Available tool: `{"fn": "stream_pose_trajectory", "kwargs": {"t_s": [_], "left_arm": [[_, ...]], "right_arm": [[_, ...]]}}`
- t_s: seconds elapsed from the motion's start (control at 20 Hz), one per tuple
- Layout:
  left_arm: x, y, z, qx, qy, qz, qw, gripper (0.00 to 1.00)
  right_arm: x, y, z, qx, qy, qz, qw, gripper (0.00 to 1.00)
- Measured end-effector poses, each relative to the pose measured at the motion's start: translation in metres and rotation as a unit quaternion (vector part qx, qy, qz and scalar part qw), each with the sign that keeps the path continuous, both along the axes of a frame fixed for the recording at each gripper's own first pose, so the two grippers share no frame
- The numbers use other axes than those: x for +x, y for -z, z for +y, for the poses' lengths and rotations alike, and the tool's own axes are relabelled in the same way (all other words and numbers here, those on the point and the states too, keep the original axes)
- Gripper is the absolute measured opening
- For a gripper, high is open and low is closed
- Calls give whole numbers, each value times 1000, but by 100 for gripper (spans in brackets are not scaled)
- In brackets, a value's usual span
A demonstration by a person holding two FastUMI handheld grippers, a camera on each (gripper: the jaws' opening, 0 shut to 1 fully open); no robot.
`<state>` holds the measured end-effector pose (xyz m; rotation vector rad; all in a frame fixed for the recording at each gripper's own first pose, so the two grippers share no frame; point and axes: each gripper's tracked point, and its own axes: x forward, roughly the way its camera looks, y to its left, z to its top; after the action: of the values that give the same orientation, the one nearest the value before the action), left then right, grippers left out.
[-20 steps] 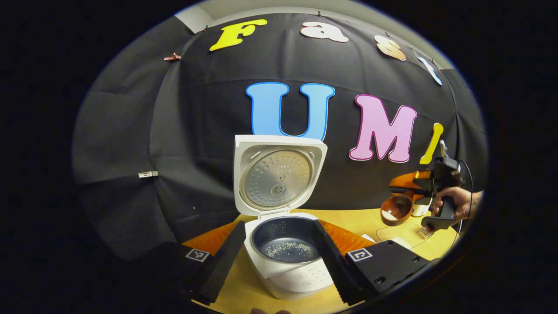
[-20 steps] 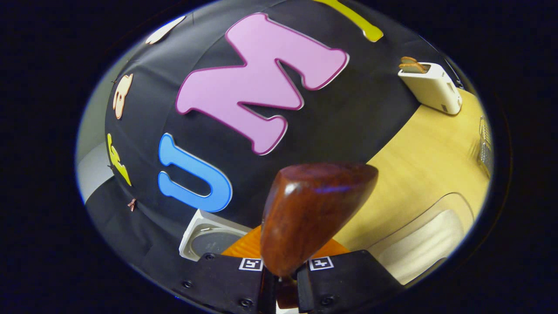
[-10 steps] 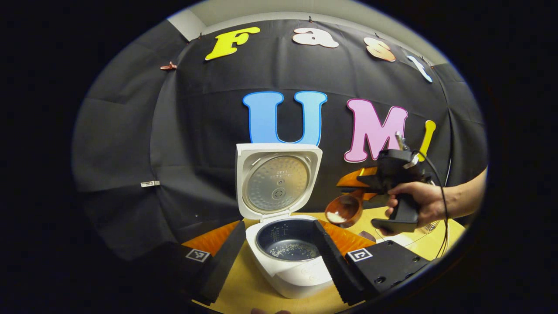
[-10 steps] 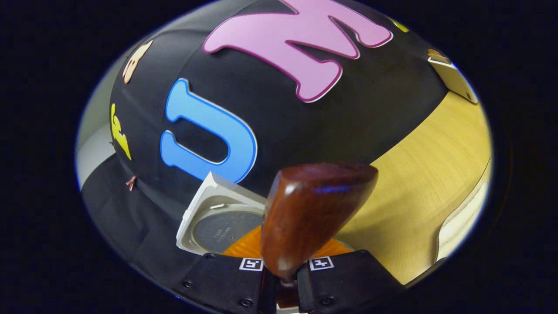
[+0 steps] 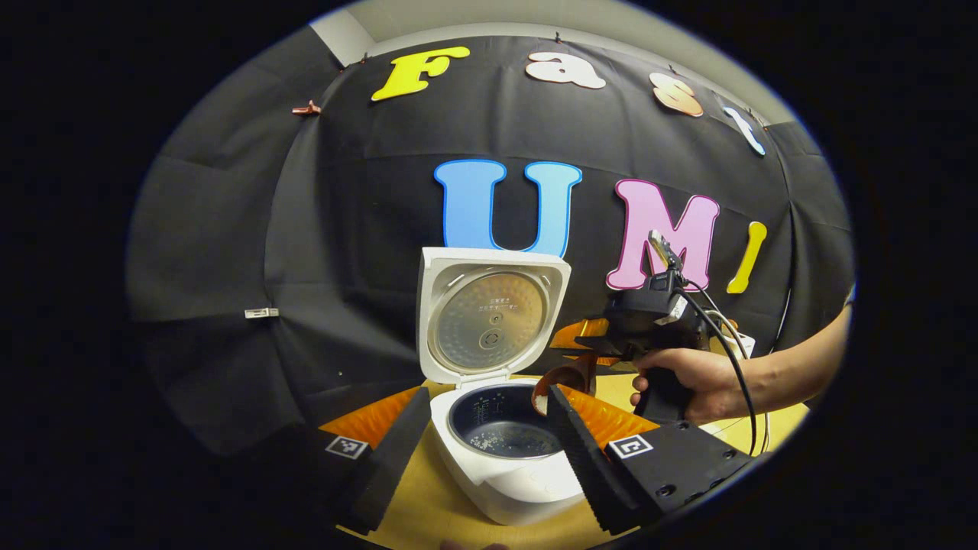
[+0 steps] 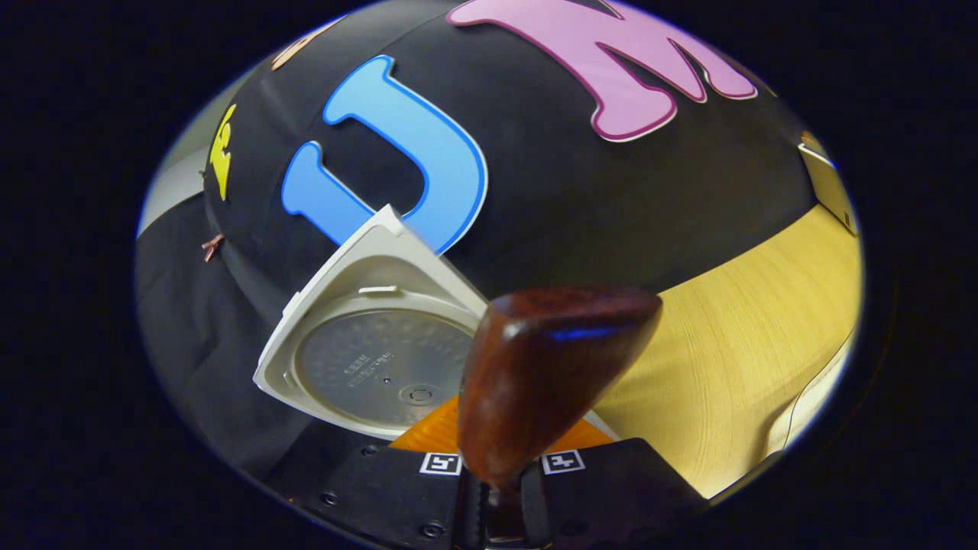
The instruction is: Close the left gripper, press the button to open the rice cooker; take a wooden spoon from the chopstick holder with the right hand, scoop a spoonful of rice and pour it into the rice cooker, then put the wooden spoon back into the chopstick holder.
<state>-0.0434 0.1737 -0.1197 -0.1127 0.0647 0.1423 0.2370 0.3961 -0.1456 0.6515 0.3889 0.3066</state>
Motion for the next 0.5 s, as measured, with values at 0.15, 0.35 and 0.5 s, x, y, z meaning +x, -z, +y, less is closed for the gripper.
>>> {"fn": "stream_pose_trajectory", "kwargs": {"t_s": [0.15, 0.35, 0.5], "left_arm": [[2, 5, 3, -7, -2, 4, 1000, 98], [2, 7, 3, -11, -2, 8, 1000, 98], [3, 8, 2, -12, 2, 10, 1000, 98]], "right_arm": [[-2, -3, 10, -44, -14, -22, 999, 23], [-4, -11, 24, -130, -50, -69, 988, 23], [-10, -28, 43, -220, -93, -140, 961, 23]]}}
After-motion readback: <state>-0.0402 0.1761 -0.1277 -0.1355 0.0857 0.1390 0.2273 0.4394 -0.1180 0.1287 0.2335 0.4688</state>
